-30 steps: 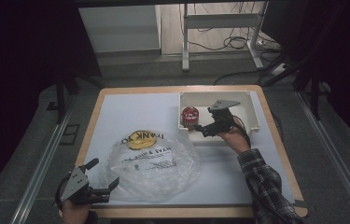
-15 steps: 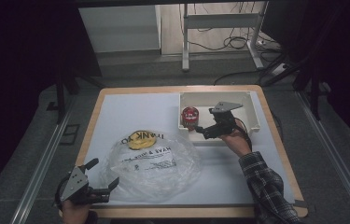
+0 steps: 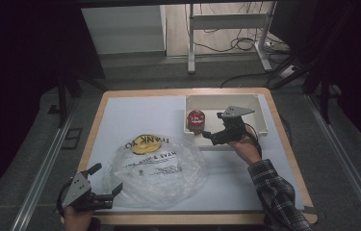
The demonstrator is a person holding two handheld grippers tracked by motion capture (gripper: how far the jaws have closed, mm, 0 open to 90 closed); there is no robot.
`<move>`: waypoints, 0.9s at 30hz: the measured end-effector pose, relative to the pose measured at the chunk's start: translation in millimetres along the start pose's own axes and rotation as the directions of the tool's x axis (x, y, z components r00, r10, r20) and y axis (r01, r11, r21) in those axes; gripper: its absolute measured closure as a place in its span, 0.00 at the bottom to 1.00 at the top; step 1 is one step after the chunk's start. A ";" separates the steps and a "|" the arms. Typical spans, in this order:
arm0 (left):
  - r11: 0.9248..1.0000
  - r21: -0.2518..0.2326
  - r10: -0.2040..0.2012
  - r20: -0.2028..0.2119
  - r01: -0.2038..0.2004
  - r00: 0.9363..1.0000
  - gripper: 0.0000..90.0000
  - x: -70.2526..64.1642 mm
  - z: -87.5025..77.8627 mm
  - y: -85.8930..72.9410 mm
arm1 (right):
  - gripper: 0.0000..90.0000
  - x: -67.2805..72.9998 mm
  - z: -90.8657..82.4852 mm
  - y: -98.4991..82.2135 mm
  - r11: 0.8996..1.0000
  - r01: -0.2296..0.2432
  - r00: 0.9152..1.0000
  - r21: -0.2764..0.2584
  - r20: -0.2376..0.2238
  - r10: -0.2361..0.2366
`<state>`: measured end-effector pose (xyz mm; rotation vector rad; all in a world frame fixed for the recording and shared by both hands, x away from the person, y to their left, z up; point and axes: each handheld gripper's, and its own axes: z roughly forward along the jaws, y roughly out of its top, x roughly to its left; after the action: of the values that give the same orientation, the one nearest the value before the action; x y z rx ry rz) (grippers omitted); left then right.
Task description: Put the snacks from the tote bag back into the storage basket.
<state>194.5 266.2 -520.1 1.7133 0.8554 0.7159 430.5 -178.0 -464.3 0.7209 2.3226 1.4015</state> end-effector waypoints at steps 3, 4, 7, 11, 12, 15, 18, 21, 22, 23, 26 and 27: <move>1.000 -0.001 0.000 0.000 0.000 1.000 0.01 0.0 -0.1 0.0 | 0.00 0.2 -1.7 -0.6 1.000 -0.005 1.000 -0.003 -0.003 0.005; 1.000 -0.001 0.000 0.000 0.000 1.000 0.01 0.0 -0.1 0.0 | 0.00 0.5 -2.3 -0.9 1.000 -0.006 1.000 -0.004 -0.003 0.006; 1.000 0.000 0.000 0.000 0.000 1.000 0.01 0.0 0.0 0.0 | 0.00 1.2 -3.5 -1.5 1.000 -0.006 1.000 -0.006 -0.005 0.006; 1.000 0.000 0.000 0.000 0.000 1.000 0.01 0.0 -0.1 0.0 | 0.00 1.8 -5.7 -2.5 1.000 -0.012 1.000 -0.007 -0.004 0.012; 1.000 -0.001 0.000 0.000 0.000 1.000 0.01 0.0 -0.1 0.0 | 0.00 2.0 -6.3 -2.8 1.000 -0.015 1.000 -0.009 -0.003 0.015; 1.000 -0.001 -0.001 0.000 0.001 1.000 0.01 0.0 -0.2 0.1 | 0.00 2.4 -8.2 -3.8 1.000 -0.016 1.000 -0.010 -0.005 0.016; 1.000 -0.002 -0.001 0.000 0.001 1.000 0.01 0.0 -0.2 0.1 | 0.00 4.0 -10.6 -5.1 1.000 -0.016 1.000 -0.007 0.000 0.016; 1.000 -0.002 -0.002 -0.001 0.002 1.000 0.01 0.1 -0.2 0.1 | 0.00 5.3 -12.8 -5.9 1.000 -0.015 1.000 -0.005 0.001 0.015; 1.000 -0.002 -0.002 -0.001 0.002 1.000 0.01 0.2 -0.2 0.1 | 0.00 5.9 -13.5 -6.2 1.000 -0.013 1.000 -0.006 0.004 0.013; 1.000 -0.002 -0.002 -0.001 0.002 1.000 0.01 0.2 -0.2 0.1 | 0.00 5.9 -13.5 -6.2 1.000 -0.013 1.000 -0.006 0.004 0.013; 1.000 -0.002 -0.003 -0.001 0.003 1.000 0.01 0.2 -0.2 0.0 | 0.00 8.0 -15.9 -7.9 1.000 -0.015 1.000 -0.011 0.008 0.016; 1.000 -0.002 -0.003 -0.001 0.003 1.000 0.01 0.2 -0.3 0.1 | 0.00 8.0 -15.9 -7.9 1.000 -0.015 1.000 -0.011 0.008 0.016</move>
<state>194.4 266.5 -520.0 1.7097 0.8572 0.7156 413.7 -188.0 -464.2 0.7415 2.3062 1.4145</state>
